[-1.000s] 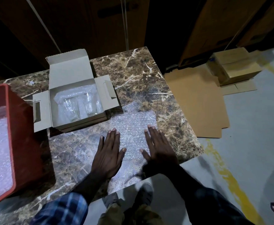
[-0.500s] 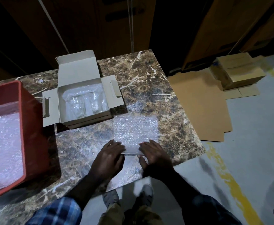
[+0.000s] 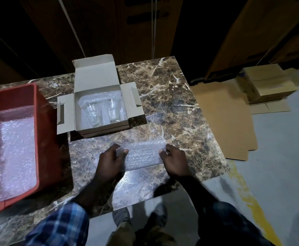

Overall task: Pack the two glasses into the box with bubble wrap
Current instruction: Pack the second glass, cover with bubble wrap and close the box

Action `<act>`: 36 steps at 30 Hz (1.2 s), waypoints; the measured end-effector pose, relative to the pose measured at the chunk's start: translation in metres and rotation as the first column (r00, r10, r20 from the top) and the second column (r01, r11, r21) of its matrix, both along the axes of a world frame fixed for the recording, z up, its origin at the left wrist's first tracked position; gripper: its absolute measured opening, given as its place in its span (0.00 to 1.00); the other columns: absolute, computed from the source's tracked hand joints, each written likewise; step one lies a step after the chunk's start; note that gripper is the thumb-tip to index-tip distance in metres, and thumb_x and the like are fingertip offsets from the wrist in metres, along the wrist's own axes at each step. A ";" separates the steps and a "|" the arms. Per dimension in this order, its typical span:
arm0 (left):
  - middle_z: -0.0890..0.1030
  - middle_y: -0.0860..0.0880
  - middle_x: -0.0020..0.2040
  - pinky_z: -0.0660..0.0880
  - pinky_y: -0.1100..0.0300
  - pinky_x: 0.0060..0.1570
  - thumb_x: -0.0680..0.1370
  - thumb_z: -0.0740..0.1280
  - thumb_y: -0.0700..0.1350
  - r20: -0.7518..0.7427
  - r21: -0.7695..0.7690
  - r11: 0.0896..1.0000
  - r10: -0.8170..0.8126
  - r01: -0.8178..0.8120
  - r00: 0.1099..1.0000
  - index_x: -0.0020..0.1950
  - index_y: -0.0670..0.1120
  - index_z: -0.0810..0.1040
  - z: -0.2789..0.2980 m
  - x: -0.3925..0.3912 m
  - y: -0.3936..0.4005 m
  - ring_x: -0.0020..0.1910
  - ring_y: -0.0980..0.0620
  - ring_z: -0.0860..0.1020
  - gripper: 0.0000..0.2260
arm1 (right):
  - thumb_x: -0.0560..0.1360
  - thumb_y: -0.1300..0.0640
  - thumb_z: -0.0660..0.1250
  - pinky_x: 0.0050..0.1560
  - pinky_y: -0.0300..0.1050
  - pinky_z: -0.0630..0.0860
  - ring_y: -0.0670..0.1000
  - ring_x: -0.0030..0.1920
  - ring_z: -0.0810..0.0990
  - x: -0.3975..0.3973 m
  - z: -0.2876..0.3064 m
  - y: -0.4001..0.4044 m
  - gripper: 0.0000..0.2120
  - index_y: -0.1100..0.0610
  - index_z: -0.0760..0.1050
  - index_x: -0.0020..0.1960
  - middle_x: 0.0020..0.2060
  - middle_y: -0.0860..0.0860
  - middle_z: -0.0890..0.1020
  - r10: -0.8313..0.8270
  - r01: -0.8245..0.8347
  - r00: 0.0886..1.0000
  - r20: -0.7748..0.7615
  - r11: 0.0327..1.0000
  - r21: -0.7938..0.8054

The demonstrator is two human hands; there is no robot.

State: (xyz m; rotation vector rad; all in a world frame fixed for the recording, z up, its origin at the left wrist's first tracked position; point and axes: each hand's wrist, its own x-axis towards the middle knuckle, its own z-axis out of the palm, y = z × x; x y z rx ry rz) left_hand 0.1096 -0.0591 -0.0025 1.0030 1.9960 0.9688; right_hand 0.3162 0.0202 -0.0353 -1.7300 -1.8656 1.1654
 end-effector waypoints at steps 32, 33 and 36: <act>0.49 0.49 0.82 0.46 0.46 0.78 0.86 0.46 0.56 -0.676 -0.248 0.886 -0.448 0.391 0.585 0.82 0.45 0.50 -0.079 -0.003 -0.021 0.81 0.52 0.45 0.27 | 0.82 0.36 0.43 0.76 0.57 0.50 0.53 0.79 0.55 -0.008 -0.051 -0.007 0.36 0.59 0.55 0.80 0.80 0.54 0.56 0.303 -0.545 0.741 0.599 0.793 0.272; 0.48 0.49 0.82 0.44 0.45 0.78 0.86 0.45 0.57 -0.668 -0.261 0.889 -0.448 0.377 0.594 0.82 0.45 0.49 -0.079 -0.006 -0.023 0.81 0.52 0.44 0.28 | 0.82 0.35 0.43 0.76 0.58 0.52 0.54 0.79 0.57 -0.002 -0.050 -0.005 0.37 0.60 0.57 0.80 0.79 0.55 0.57 0.271 -0.521 0.750 0.603 0.804 0.287; 0.50 0.45 0.82 0.44 0.44 0.78 0.86 0.47 0.55 -0.695 -0.226 0.897 -0.422 0.381 0.582 0.82 0.42 0.51 -0.075 -0.009 -0.029 0.81 0.49 0.45 0.28 | 0.82 0.40 0.51 0.74 0.60 0.56 0.57 0.77 0.61 0.007 -0.047 -0.003 0.34 0.63 0.62 0.77 0.77 0.59 0.62 0.266 -0.588 0.739 0.619 0.703 0.400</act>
